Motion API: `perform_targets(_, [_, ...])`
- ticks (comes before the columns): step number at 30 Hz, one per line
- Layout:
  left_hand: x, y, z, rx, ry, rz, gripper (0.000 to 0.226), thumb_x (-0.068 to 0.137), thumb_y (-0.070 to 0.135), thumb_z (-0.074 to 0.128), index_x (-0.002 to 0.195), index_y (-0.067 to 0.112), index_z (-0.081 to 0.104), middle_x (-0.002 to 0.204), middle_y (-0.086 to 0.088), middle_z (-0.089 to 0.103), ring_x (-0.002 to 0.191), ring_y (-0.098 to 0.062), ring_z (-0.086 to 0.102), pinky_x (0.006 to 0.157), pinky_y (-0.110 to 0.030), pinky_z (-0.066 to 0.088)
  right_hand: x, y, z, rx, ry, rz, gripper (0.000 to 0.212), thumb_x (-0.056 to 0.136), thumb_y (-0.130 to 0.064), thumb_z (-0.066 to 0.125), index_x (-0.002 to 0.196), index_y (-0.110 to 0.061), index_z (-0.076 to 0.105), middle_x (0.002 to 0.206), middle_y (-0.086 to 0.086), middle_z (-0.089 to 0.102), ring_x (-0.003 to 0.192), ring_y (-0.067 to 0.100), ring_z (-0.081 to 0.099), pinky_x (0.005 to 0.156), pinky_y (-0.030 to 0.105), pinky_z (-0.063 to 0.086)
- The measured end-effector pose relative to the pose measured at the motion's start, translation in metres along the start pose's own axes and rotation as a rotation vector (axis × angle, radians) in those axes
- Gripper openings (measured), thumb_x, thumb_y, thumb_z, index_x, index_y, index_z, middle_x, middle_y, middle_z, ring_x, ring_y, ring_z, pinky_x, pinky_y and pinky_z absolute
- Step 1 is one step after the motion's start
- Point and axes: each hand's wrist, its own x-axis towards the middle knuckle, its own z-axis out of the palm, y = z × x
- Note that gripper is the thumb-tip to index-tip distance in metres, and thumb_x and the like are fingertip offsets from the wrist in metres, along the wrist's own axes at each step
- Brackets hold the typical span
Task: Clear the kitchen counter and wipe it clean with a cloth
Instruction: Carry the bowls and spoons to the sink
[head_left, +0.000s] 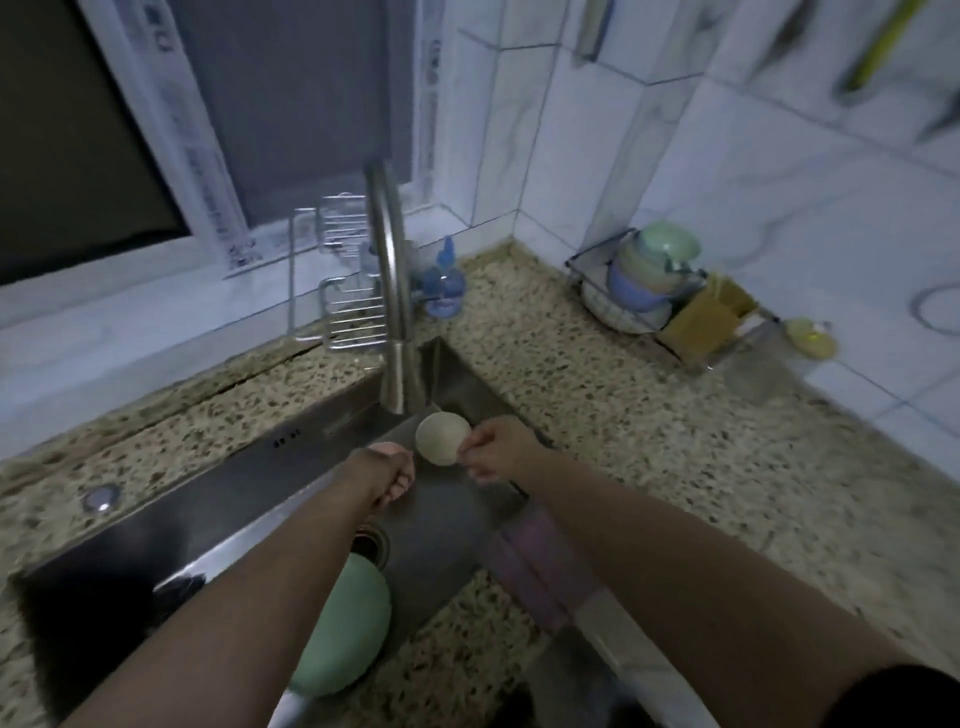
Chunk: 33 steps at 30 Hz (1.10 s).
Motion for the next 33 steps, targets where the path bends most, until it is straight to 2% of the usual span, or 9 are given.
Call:
perform_targets(2, [-0.009, 0.024, 0.035, -0.034, -0.032, 0.049, 0.044, 0.1, 0.027, 0.047, 0.06, 0.009, 0.058, 0.033, 0.003, 0.047, 0.027, -0.008, 0.036, 0.032, -0.011, 0.021, -0.012, 0.013, -0.035, 0.047, 0.085, 0.01, 0.003, 0.089, -0.008, 0.069, 0.09, -0.006, 0.068, 0.065, 0.008, 0.06, 0.052, 0.009, 0.057, 0.048, 0.019, 0.052])
perform_targets(5, [-0.024, 0.05, 0.092, 0.005, -0.094, 0.157, 0.035, 0.099, 0.018, 0.045, 0.067, 0.012, 0.059, 0.034, 0.005, 0.05, 0.024, -0.002, 0.038, 0.03, -0.009, 0.021, -0.034, 0.043, -0.089, 0.129, 0.246, 0.024, 0.015, 0.09, -0.014, 0.069, 0.079, -0.011, 0.059, 0.064, 0.006, 0.06, 0.053, 0.011, 0.058, 0.047, 0.02, 0.051])
perform_targets(8, [-0.041, 0.066, 0.151, 0.073, -0.139, 0.279, 0.029, 0.096, 0.014, 0.057, 0.067, 0.013, 0.06, 0.047, 0.001, 0.056, 0.03, -0.005, 0.045, 0.034, -0.013, 0.028, -0.063, 0.082, -0.138, 0.194, 0.386, 0.048, 0.009, 0.091, -0.016, 0.068, 0.086, -0.01, 0.064, 0.069, 0.005, 0.064, 0.057, 0.012, 0.06, 0.053, 0.024, 0.054])
perform_targets(13, [-0.078, 0.076, 0.245, 0.135, -0.271, 0.383, 0.022, 0.089, 0.002, 0.066, 0.069, 0.011, 0.06, 0.043, -0.003, 0.055, 0.024, -0.003, 0.042, 0.029, -0.01, 0.03, -0.117, 0.155, -0.199, 0.288, 0.507, 0.08, 0.015, 0.092, -0.017, 0.068, 0.098, -0.004, 0.071, 0.086, 0.011, 0.072, 0.074, 0.017, 0.067, 0.074, 0.033, 0.06])
perform_targets(15, [-0.1, 0.073, 0.283, 0.198, -0.298, 0.429, 0.019, 0.086, 0.004, 0.07, 0.07, 0.014, 0.063, 0.042, 0.0, 0.058, 0.026, -0.002, 0.045, 0.03, -0.01, 0.033, -0.143, 0.187, -0.218, 0.301, 0.558, 0.094, 0.013, 0.09, -0.016, 0.07, 0.098, -0.006, 0.072, 0.085, 0.01, 0.072, 0.076, 0.017, 0.067, 0.073, 0.032, 0.06])
perform_targets(19, [-0.159, 0.059, 0.368, 0.303, -0.404, 0.466, 0.011, 0.083, 0.012, 0.075, 0.074, 0.011, 0.069, 0.045, 0.002, 0.06, 0.034, -0.009, 0.049, 0.036, -0.015, 0.04, -0.211, 0.265, -0.254, 0.327, 0.685, 0.139, 0.005, 0.084, -0.014, 0.074, 0.09, -0.014, 0.074, 0.078, 0.002, 0.07, 0.078, 0.016, 0.067, 0.08, 0.034, 0.059])
perform_targets(23, [-0.213, 0.038, 0.437, 0.371, -0.478, 0.467, 0.015, 0.08, 0.02, 0.079, 0.077, 0.011, 0.067, 0.058, -0.005, 0.06, 0.045, -0.015, 0.048, 0.041, -0.018, 0.039, -0.27, 0.334, -0.281, 0.384, 0.771, 0.21, 0.01, 0.081, -0.013, 0.077, 0.077, -0.02, 0.071, 0.075, -0.003, 0.069, 0.071, 0.01, 0.065, 0.067, 0.025, 0.058])
perform_targets(30, [-0.29, -0.002, 0.533, 0.439, -0.593, 0.44, 0.034, 0.089, 0.031, 0.069, 0.063, 0.01, 0.063, 0.044, 0.002, 0.055, 0.04, -0.011, 0.046, 0.041, -0.018, 0.037, -0.355, 0.435, -0.309, 0.529, 0.929, 0.323, 0.014, 0.083, -0.017, 0.076, 0.071, -0.022, 0.069, 0.084, 0.005, 0.073, 0.089, 0.023, 0.07, 0.085, 0.038, 0.06])
perform_targets(33, [-0.305, -0.016, 0.564, 0.397, -0.603, 0.386, 0.038, 0.096, 0.029, 0.059, 0.068, 0.006, 0.07, 0.051, -0.001, 0.062, 0.045, -0.013, 0.05, 0.042, -0.019, 0.041, -0.377, 0.466, -0.312, 0.581, 0.96, 0.359, 0.014, 0.088, -0.019, 0.073, 0.075, -0.021, 0.067, 0.081, 0.006, 0.072, 0.078, 0.019, 0.07, 0.072, 0.034, 0.06])
